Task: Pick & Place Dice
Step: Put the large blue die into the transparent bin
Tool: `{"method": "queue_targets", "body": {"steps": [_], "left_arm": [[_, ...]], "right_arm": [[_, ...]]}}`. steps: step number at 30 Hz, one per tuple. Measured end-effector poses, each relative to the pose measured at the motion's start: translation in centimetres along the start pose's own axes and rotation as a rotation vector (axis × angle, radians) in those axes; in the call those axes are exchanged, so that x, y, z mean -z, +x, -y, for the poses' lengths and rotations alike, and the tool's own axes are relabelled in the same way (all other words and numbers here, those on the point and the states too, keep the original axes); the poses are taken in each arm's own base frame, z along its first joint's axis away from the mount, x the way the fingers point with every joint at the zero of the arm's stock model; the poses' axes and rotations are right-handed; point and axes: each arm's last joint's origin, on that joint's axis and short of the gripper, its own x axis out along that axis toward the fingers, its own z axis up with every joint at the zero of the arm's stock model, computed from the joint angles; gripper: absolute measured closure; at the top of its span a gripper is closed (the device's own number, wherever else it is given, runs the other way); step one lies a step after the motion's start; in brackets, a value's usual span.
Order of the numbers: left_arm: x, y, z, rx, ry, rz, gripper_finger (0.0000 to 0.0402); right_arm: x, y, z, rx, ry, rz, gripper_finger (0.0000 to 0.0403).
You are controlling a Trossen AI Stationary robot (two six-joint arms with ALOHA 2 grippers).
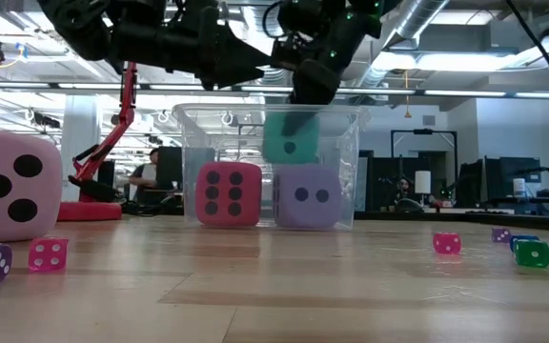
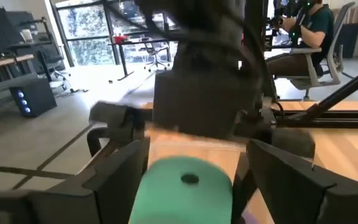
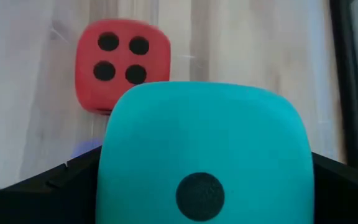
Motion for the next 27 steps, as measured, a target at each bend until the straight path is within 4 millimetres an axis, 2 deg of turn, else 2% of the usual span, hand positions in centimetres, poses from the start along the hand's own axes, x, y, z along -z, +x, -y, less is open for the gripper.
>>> {"method": "queue_targets", "body": {"steps": [8,13,20,27], "left_arm": [[0.6,0.3,0.1,0.0,-0.024,-0.024,0.0155],[1.9,1.3,0.2,-0.001,-0.033,-0.025,0.0172],[2.2,3.3,0.4,0.001,-0.033,-0.037,0.019],[2.5,3.7,0.4,0.001,-0.031,-0.055,0.0214]], "right_arm": [[-1.0,-0.7,-0.3,0.003,-0.036,0.051,0.0003],[-1.1,-0.7,-0.5,0.003,-0.043,0.058,0.0003],[-1.2,-0.7,-1.1,-0.007,-0.055,0.053,0.0003],[-1.2,-0.7,-1.3,-0.011,-0.07,0.048,0.0003]]}}
